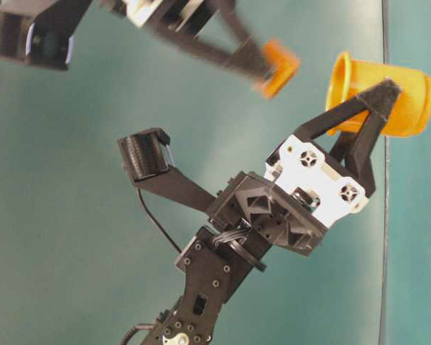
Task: Hold the block with right arm and the cup with left arm, then put the block into the cup.
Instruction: 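Move the held block with the right gripper over the cup opening, then open the right gripper to drop the block into the cup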
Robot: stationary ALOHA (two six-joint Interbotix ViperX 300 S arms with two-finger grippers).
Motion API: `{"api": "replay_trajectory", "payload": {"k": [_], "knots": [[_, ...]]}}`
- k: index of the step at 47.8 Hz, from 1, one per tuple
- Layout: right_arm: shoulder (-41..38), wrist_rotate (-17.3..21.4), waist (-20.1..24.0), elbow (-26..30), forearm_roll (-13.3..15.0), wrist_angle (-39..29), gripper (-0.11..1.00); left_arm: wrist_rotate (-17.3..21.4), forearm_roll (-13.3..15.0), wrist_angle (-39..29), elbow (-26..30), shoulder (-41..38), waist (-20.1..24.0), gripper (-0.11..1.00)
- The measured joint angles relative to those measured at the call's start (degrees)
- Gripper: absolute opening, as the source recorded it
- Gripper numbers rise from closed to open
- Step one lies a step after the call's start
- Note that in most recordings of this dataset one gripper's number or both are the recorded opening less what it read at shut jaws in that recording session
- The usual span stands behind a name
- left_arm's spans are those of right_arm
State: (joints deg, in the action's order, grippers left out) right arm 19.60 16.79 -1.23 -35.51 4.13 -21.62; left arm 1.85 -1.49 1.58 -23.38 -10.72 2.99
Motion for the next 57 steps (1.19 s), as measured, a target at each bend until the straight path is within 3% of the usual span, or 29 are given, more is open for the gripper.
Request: {"api": "replay_trajectory", "payload": {"k": [9, 20, 51, 57], "knots": [[0.00, -0.09, -3.34, 0.18, -0.09, 3.08, 0.40, 0.00, 0.00, 2.90, -0.09, 0.00, 0.09, 0.65], [0.00, -0.35, -3.34, 0.18, 0.00, 3.25, 0.40, 0.00, -0.09, 6.86, -0.79, 0.00, 0.09, 0.65], [0.09, -0.35, -3.43, 0.18, 0.00, 1.23, 0.40, 0.00, -0.09, 8.70, -2.37, 0.35, 0.97, 0.65], [0.00, -0.35, -3.43, 0.18, 0.00, 1.23, 0.55, 0.00, -0.09, 8.79, -2.37, 0.44, 0.97, 0.65]]}}
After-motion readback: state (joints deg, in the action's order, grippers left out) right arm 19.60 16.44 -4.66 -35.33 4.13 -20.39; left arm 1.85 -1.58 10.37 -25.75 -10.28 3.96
